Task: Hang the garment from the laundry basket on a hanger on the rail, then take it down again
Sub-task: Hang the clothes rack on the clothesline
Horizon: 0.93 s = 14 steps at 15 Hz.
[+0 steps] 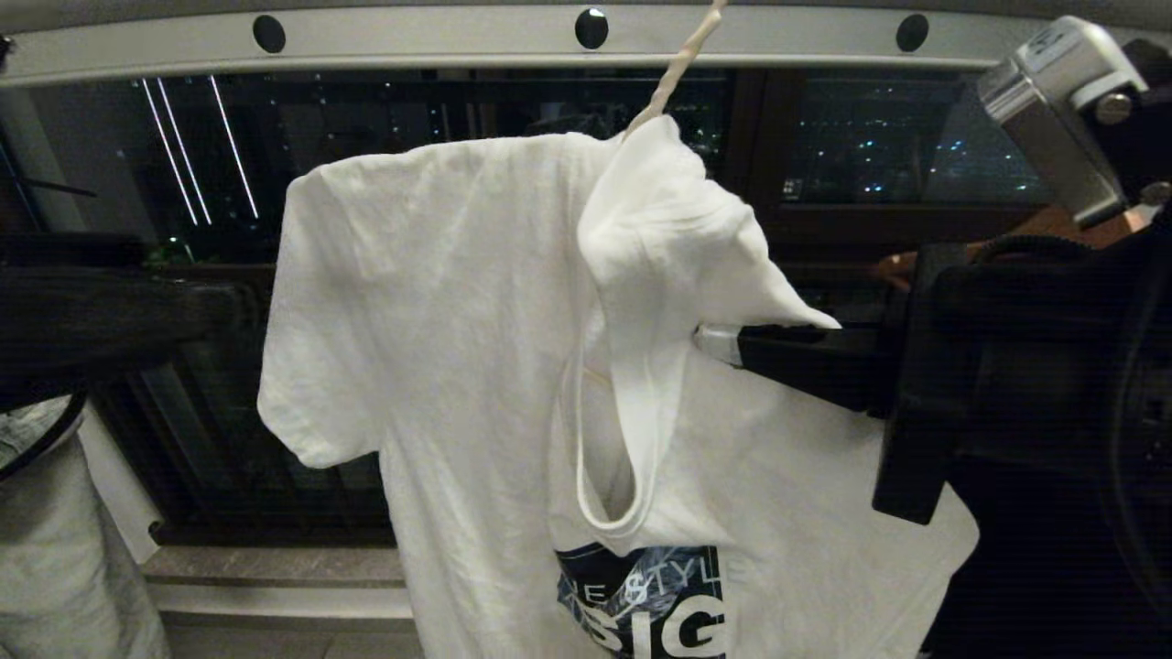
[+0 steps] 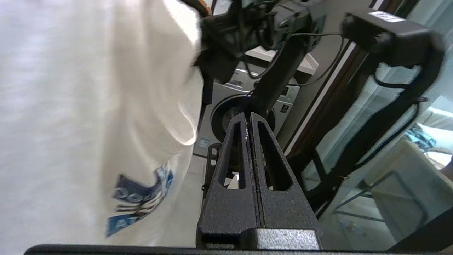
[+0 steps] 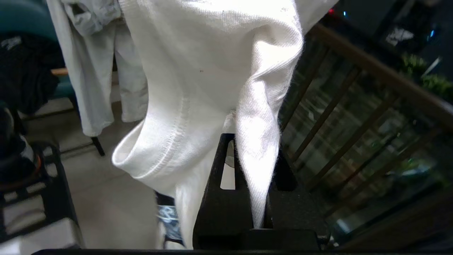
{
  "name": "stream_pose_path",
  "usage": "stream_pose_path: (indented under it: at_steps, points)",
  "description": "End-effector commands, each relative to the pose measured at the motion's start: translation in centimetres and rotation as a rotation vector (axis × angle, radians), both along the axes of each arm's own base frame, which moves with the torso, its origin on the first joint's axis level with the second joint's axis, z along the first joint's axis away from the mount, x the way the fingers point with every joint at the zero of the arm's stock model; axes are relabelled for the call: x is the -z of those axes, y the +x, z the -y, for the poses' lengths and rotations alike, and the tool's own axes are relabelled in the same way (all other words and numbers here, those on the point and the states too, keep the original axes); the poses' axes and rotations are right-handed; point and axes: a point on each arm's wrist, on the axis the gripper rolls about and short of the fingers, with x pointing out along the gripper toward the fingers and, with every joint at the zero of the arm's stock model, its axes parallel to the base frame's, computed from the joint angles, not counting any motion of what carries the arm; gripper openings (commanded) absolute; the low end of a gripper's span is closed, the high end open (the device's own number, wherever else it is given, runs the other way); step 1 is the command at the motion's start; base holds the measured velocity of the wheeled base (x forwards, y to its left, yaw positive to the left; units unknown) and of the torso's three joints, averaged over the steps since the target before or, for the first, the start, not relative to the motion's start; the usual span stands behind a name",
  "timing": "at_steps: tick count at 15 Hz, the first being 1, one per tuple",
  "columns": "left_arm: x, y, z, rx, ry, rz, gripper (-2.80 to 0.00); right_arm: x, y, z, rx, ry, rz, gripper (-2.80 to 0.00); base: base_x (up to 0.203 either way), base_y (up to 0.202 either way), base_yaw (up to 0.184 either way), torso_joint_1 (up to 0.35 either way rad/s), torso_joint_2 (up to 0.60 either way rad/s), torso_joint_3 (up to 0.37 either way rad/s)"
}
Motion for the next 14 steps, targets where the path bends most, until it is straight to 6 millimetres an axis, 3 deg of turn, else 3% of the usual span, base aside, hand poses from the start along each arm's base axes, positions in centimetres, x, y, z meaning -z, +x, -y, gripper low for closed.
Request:
stream_pose_path:
  at_steps: [1,6,14]
  points:
    - [-0.5,-0.9,-0.2,0.004,-0.001,0.031,-2.80,0.4,0.8,-1.2,0.014,-0.003,-0.026,-2.80,0.000,0.000,0.000,0.000,0.00,0.000]
    - [-0.8,-1.2,-0.3,-0.003,-0.006,0.042,-2.80,0.7,2.7,-3.0,0.138,0.067,-0.061,-2.80,0.000,0.000,0.000,0.000,0.00,0.000]
    - [-0.8,-1.3,-0.4,-0.012,-0.008,0.046,-2.80,1.5,4.0,-4.0,0.215,0.070,-0.102,-2.80,0.000,0.000,0.000,0.000,0.00,0.000]
